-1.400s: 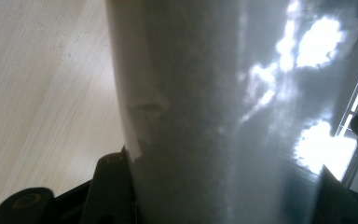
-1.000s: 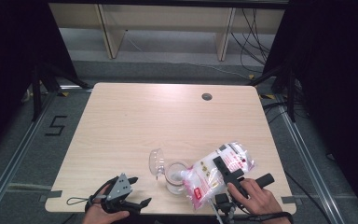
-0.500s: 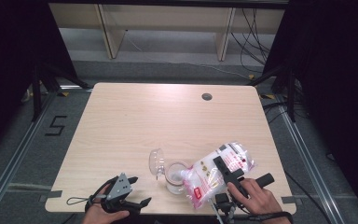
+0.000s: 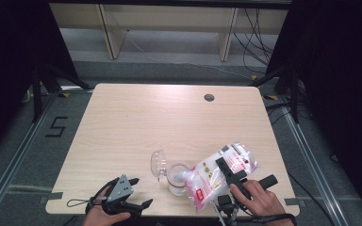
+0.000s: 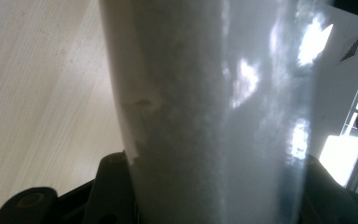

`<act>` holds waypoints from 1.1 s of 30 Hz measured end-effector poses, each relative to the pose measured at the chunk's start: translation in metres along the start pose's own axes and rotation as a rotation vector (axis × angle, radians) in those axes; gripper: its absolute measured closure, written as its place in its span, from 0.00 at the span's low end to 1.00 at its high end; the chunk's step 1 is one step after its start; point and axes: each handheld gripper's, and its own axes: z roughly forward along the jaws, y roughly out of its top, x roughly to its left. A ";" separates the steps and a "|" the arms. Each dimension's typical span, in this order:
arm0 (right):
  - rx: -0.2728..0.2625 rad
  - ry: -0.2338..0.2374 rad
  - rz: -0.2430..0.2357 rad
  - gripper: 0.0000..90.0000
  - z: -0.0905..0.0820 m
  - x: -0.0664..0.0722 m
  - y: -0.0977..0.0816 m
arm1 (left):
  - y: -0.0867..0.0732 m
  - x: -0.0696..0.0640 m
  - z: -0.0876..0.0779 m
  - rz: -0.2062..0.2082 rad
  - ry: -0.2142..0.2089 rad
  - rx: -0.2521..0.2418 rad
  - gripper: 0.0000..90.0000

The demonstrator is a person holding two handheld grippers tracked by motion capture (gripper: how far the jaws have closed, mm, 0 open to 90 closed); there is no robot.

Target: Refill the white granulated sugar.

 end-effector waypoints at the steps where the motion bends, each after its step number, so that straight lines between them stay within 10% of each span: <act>1: -0.002 0.003 -0.001 0.62 0.000 0.000 0.000 | 0.000 0.000 -0.001 0.010 0.011 0.002 0.18; 33: 0.000 0.002 -0.004 0.63 -0.001 -0.002 -0.002 | 0.000 0.001 -0.001 -0.013 0.028 -0.018 0.18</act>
